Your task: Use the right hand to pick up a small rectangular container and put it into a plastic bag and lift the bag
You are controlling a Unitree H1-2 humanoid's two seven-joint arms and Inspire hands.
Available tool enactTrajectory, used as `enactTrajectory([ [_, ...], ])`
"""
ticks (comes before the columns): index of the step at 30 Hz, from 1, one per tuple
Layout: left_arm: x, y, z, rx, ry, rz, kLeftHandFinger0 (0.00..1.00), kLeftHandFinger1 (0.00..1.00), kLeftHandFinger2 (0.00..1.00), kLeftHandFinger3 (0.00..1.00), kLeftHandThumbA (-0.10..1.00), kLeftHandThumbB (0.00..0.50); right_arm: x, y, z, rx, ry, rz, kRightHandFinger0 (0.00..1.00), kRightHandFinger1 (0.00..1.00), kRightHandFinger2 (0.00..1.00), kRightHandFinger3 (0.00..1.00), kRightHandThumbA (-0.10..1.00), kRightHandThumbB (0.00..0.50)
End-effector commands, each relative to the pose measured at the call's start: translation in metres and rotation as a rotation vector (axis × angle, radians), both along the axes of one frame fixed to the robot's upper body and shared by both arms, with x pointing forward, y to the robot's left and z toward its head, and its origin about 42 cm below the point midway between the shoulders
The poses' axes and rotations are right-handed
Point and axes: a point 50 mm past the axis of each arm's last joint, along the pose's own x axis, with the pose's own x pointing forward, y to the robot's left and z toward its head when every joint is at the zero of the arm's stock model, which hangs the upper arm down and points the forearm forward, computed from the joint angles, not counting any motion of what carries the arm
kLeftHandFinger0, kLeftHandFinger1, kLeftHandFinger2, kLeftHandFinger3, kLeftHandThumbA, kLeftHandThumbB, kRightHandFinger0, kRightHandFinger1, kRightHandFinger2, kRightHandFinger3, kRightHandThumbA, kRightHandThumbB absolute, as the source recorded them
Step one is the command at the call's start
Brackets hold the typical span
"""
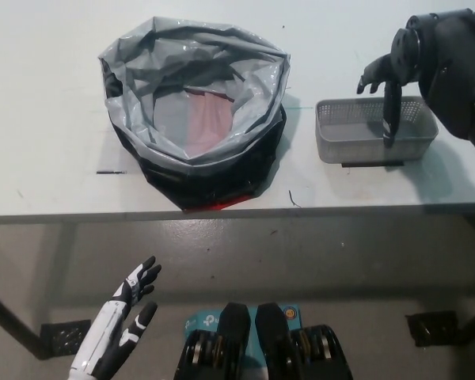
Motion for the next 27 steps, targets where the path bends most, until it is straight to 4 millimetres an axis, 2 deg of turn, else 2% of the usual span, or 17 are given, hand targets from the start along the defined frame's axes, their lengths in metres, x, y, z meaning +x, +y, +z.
enactTrajectory([
  [1,-0.003,0.003,0.007,0.01,-0.05,-0.026,1.0,1.0,1.0,1.0,0.92,0.299,0.007,0.009,0.034,-0.014,-0.132,0.046,1.0,1.0,1.0,1.0,1.0,0.5],
  [8,-0.004,0.002,0.008,0.009,-0.057,-0.026,1.0,1.0,1.0,1.0,0.92,0.298,0.01,0.007,0.006,-0.025,-0.145,0.013,1.0,1.0,1.0,1.0,1.0,0.5],
  [16,-0.001,0.002,0.011,0.008,-0.073,-0.027,1.0,1.0,1.0,1.0,0.93,0.308,0.011,0.01,-0.014,-0.033,-0.148,0.022,1.0,1.0,1.0,1.0,0.96,0.5],
  [22,0.001,0.004,0.014,0.018,-0.083,-0.028,1.0,1.0,1.0,1.0,0.93,0.301,0.01,0.01,-0.031,0.015,-0.144,-0.024,1.0,1.0,1.0,1.0,0.89,0.5],
  [27,0.003,0.004,0.016,0.017,-0.09,-0.028,1.0,1.0,1.0,1.0,0.92,0.298,0.009,0.01,-0.039,0.031,-0.132,-0.005,1.0,1.0,1.0,1.0,0.88,0.5],
])
